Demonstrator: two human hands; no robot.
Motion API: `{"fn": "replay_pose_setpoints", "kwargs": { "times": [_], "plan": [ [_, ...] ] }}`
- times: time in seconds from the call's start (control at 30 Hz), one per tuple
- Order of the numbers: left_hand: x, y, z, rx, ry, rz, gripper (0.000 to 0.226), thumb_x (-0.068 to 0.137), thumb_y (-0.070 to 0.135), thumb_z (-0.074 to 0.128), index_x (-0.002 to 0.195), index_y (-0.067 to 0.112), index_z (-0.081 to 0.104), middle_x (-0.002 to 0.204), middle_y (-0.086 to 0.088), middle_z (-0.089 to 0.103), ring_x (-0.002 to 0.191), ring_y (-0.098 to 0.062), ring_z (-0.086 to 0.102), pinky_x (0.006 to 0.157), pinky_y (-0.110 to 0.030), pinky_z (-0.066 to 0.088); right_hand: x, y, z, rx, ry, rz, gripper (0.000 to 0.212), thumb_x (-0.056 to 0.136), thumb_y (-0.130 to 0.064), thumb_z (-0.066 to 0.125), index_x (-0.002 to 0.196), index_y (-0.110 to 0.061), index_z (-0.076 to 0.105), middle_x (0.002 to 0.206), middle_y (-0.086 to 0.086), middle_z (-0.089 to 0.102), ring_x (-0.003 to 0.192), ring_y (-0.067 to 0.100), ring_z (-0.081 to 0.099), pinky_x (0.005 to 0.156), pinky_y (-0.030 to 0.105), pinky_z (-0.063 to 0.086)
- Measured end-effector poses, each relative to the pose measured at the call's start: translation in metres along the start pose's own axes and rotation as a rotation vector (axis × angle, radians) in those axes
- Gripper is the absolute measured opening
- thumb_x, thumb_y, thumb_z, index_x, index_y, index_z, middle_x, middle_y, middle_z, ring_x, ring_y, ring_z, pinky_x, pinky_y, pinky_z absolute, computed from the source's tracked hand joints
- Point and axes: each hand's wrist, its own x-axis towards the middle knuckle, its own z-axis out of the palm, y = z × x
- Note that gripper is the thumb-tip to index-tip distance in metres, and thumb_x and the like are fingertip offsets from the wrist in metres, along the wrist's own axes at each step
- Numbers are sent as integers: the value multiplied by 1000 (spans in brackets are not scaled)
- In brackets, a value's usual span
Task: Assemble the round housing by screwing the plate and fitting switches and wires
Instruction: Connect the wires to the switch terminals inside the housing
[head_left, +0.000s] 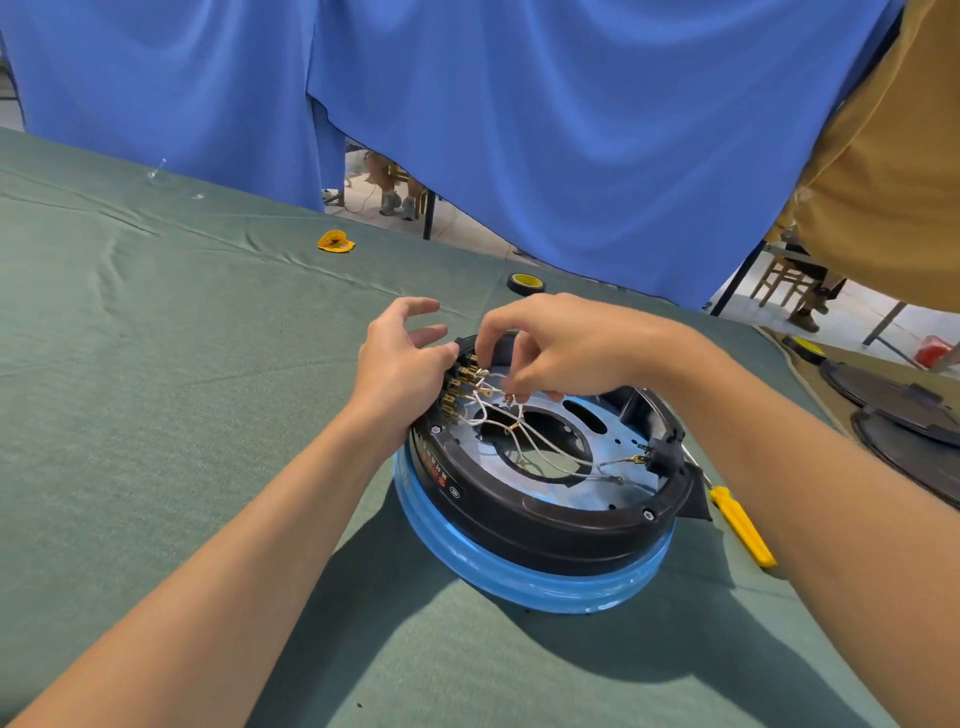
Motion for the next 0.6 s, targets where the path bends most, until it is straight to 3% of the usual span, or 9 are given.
{"fn": "replay_pose_setpoints", "kwargs": {
  "times": [0.13,0.23,0.33,0.43,0.6],
  "plan": [
    [0,0,0,1,5,4,44,88,3,66,122,28,57,119,-4,67,104,-22,67,91,-47,56,-9,2,17,68,167,-20,14,93,-22,64,102,-30,71,66,-12,67,53,-7,59,53,8,41],
    [0,-1,1,5,6,5,44,88,4,66,123,29,57,118,-3,68,104,-21,67,91,-47,56,-8,1,26,17,250,21,11,91,-29,67,97,-35,73,73,-15,66,69,4,63,72,30,52],
    [0,-1,1,6,3,6,43,88,4,66,122,28,57,118,-4,68,104,-22,67,91,-48,56,-4,-7,29,-16,265,50,8,88,-35,68,95,-35,73,85,-6,67,84,23,63,82,41,53],
    [1,0,0,5,-1,1,41,89,4,66,120,28,57,118,-5,68,104,-24,67,92,-49,55,1,-14,33,-31,277,69,9,87,-34,70,92,-27,73,87,4,65,86,26,62,81,38,53],
    [2,0,0,-8,-17,-30,40,90,3,64,123,25,57,119,-7,66,104,-27,67,92,-52,54,13,-20,42,-62,373,124,12,87,-25,70,92,-15,70,86,8,62,79,25,59,65,31,48]
  ]
}}
